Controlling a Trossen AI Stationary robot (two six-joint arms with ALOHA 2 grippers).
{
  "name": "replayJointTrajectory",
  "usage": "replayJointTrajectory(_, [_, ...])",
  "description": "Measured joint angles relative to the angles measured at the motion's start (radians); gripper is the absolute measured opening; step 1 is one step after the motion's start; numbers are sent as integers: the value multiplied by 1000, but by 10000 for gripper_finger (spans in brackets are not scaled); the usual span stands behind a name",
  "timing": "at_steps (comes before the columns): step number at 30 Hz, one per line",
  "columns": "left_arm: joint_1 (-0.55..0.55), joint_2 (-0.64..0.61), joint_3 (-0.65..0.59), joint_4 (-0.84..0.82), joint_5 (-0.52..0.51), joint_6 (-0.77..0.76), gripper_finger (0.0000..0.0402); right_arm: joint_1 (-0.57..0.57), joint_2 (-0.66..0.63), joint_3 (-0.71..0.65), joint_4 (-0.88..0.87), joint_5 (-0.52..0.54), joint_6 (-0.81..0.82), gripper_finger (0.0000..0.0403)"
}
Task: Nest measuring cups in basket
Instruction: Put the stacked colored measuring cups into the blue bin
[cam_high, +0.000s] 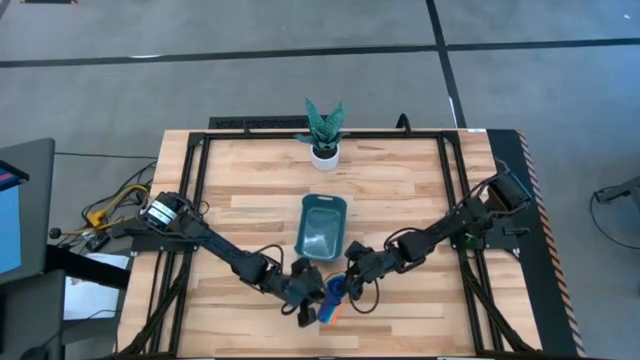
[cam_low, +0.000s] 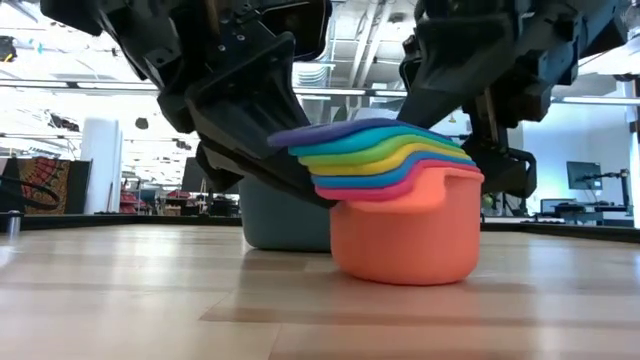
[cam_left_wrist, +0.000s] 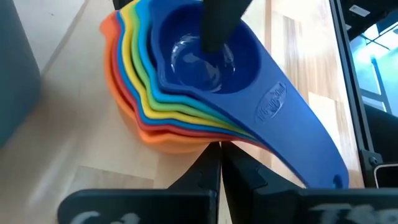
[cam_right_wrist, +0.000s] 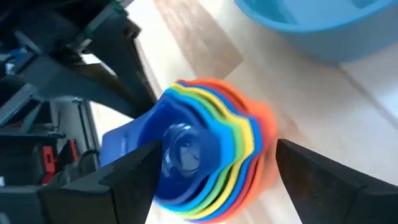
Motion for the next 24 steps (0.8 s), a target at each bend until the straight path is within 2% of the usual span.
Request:
replayJointTrajectory(17, [9,0,0,3,-2,-6,0,-11,1,0,-78,12,4,271])
replayJointTrajectory(24, [9,0,0,3,-1,-10,0,-10,0,1,-77,12,0,229])
